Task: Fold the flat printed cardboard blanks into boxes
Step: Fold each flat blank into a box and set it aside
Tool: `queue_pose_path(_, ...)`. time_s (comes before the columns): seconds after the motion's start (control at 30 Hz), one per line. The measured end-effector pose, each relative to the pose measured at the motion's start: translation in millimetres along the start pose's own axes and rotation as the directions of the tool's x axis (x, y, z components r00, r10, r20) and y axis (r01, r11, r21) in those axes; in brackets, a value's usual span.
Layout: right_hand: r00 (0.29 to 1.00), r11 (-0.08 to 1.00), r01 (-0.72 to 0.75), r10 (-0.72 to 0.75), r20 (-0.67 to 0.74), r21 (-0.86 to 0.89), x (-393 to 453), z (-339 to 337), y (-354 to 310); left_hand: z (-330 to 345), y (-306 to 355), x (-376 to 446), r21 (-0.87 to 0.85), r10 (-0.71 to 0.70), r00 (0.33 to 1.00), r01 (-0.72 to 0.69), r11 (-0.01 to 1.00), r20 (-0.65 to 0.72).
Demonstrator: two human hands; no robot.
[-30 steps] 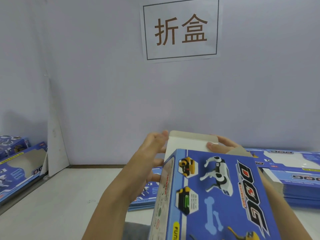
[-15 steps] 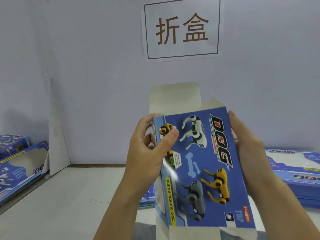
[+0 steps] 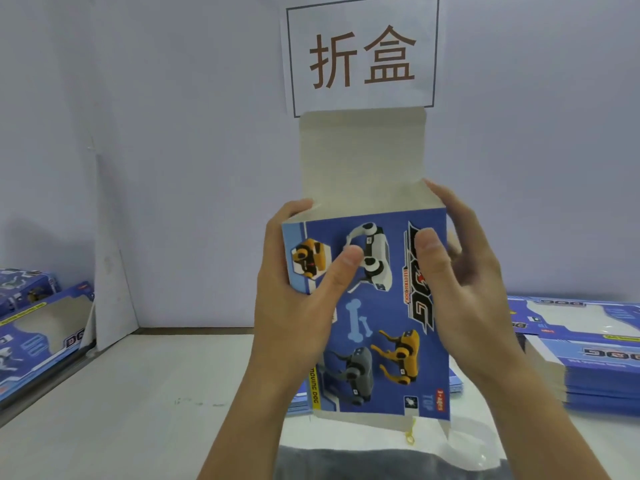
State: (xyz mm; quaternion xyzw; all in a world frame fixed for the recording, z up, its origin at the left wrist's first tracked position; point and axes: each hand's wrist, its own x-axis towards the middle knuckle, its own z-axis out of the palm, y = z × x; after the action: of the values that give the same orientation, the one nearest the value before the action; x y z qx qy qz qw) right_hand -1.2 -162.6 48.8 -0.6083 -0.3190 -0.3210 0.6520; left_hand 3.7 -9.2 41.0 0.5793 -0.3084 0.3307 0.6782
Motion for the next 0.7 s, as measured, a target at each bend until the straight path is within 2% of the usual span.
queue_pose_path(0.07,0.998,0.998,-0.033,0.035,0.043,-0.048,-2,-1,5,-2,-5,-2,0.026,0.029,0.999,-0.029,0.999,-0.012)
queue_pose_path(0.17,0.985,0.986,-0.159,0.155,0.074,0.05,-5,-3,13,-3,-18,-7,0.07,-0.023,1.0,0.024,0.997,-0.015)
queue_pose_path(0.27,0.975,0.973,-0.223,0.223,-0.002,0.054,-7,-2,21,-1,-27,-10,0.087,-0.182,0.983,0.179,0.98,0.021)
queue_pose_path(0.33,0.972,0.974,-0.226,0.226,-0.068,0.014,-9,0,26,1,-28,-10,0.104,-0.24,0.971,0.24,0.965,-0.019)
queue_pose_path(0.5,0.955,0.957,-0.269,0.251,-0.157,-0.109,-8,5,34,6,-31,-9,0.088,-0.199,0.958,0.221,0.971,-0.207)
queue_pose_path(0.57,0.944,0.941,-0.317,0.3,-0.14,-0.117,-7,4,36,6,-31,-10,0.106,-0.189,0.959,0.215,0.971,-0.209)
queue_pose_path(0.7,0.92,0.922,-0.382,0.373,-0.121,-0.061,-6,2,33,8,-27,-10,0.034,-0.266,0.943,0.278,0.96,-0.2)
